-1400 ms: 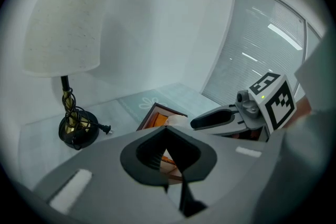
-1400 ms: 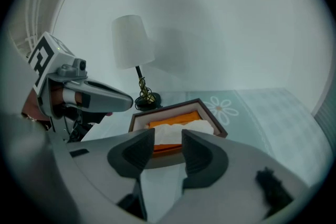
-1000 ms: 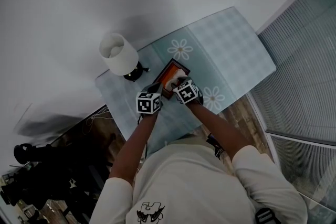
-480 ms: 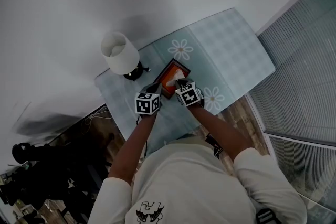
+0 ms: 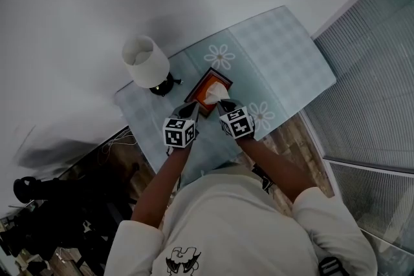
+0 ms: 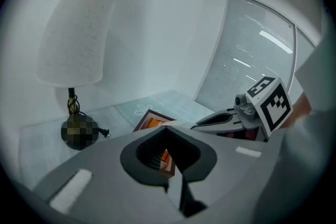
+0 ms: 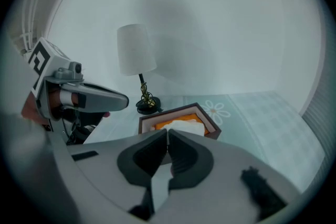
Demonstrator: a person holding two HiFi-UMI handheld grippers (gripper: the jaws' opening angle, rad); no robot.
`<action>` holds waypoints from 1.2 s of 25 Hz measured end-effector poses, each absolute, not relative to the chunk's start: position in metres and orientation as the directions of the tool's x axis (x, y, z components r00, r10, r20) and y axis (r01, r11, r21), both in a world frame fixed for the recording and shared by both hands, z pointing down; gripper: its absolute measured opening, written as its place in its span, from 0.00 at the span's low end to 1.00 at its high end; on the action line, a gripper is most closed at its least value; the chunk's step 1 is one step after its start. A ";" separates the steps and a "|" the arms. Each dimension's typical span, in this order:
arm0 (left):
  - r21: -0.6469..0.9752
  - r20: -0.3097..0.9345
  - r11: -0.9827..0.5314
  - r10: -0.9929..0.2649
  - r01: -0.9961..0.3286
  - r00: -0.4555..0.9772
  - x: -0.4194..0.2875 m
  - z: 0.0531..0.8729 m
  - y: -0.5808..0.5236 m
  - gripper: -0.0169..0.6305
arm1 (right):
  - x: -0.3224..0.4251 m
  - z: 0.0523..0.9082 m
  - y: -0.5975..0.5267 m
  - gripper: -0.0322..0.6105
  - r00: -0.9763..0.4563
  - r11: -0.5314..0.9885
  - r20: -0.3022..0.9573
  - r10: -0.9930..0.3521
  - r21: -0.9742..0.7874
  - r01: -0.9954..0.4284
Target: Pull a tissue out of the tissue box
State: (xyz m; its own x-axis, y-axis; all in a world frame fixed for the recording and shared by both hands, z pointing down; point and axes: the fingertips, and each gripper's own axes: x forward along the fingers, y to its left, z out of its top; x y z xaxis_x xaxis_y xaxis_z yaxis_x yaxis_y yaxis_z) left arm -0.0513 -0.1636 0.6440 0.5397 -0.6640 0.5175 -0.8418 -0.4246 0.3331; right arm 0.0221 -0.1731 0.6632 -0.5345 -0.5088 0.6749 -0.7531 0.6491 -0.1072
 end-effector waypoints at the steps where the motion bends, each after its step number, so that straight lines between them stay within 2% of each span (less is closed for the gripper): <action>1: 0.330 0.513 -0.429 -0.666 -0.841 0.541 -0.051 0.641 -0.161 0.04 | 0.023 0.659 -0.170 0.07 -0.539 0.648 0.668 -0.513 -0.110 -0.754; 13: 0.319 0.419 -0.490 -0.695 -0.811 0.585 -0.044 0.596 -0.124 0.04 | 0.035 0.600 -0.130 0.07 -0.589 0.617 0.568 -0.574 -0.173 -0.768; 20: 0.217 0.352 -0.597 -0.690 -0.772 0.632 -0.024 0.552 -0.087 0.04 | 0.048 0.562 -0.100 0.07 -0.610 0.611 0.506 -0.610 -0.190 -0.769; 30: 0.244 0.308 -0.598 -0.699 -0.763 0.646 -0.028 0.531 -0.048 0.04 | 0.042 0.519 -0.055 0.07 -0.644 0.602 0.375 -0.666 -0.238 -0.762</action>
State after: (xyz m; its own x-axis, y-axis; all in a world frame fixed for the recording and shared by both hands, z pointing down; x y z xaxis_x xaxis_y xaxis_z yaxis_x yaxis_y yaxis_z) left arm -0.0279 -0.0479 0.5305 0.6460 -0.6985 0.3079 -0.7633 -0.5982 0.2441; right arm 0.0423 -0.0551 0.5194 -0.6441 -0.6664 0.3755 -0.7619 0.6022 -0.2383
